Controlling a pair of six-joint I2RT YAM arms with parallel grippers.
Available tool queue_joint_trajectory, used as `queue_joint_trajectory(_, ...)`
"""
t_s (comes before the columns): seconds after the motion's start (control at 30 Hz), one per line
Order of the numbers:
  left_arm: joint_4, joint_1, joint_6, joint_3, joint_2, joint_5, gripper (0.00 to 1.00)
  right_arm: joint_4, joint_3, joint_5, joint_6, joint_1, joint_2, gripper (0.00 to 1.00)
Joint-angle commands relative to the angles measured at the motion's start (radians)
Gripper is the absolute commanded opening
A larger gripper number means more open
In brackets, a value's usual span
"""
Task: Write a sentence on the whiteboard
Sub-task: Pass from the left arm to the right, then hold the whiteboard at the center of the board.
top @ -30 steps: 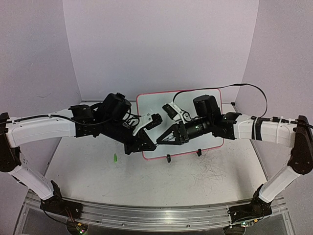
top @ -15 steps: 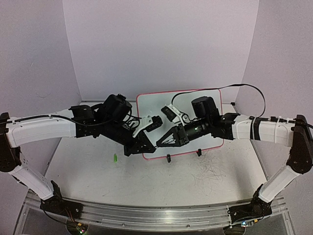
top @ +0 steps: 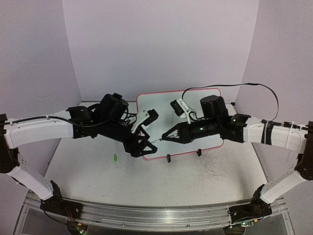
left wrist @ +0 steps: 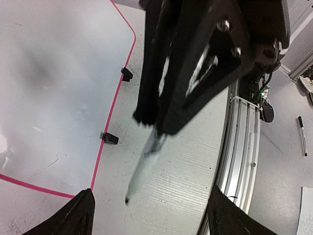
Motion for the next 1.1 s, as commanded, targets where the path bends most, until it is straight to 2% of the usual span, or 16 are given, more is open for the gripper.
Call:
queue_joint_trajectory(0.0,0.132,0.019,-0.086,-0.091,-0.116,-0.061,0.82,0.004,-0.061,0.229,0.004,-0.019,-0.106,0.0)
queue_joint_trajectory(0.27,0.223,0.065,-0.236,-0.217,-0.25,-0.274,0.85,0.134,-0.263,0.363,0.175,-0.075,-0.331,0.0)
queue_joint_trajectory(0.4,0.222,0.12,-0.299,-0.236,-0.286,-0.28,0.86,0.156,-0.318,0.482,0.16,-0.075,-0.422,0.0)
queue_joint_trajectory(0.5,0.222,0.164,-0.335,-0.24,-0.309,-0.282,0.89,0.158,-0.311,0.564,0.082,-0.075,-0.451,0.0)
queue_joint_trajectory(0.7,0.218,0.249,-0.379,-0.227,-0.297,-0.233,0.99,0.147,-0.235,0.62,-0.043,-0.075,-0.407,0.0)
queue_joint_trajectory(0.97,0.23,0.455,-0.462,-0.169,-0.173,-0.042,0.99,0.118,-0.184,0.801,-0.139,-0.075,-0.349,0.0)
queue_joint_trajectory(1.07,0.287,0.497,-0.491,-0.158,-0.137,0.002,0.99,0.108,-0.165,0.809,-0.215,-0.072,-0.332,0.0)
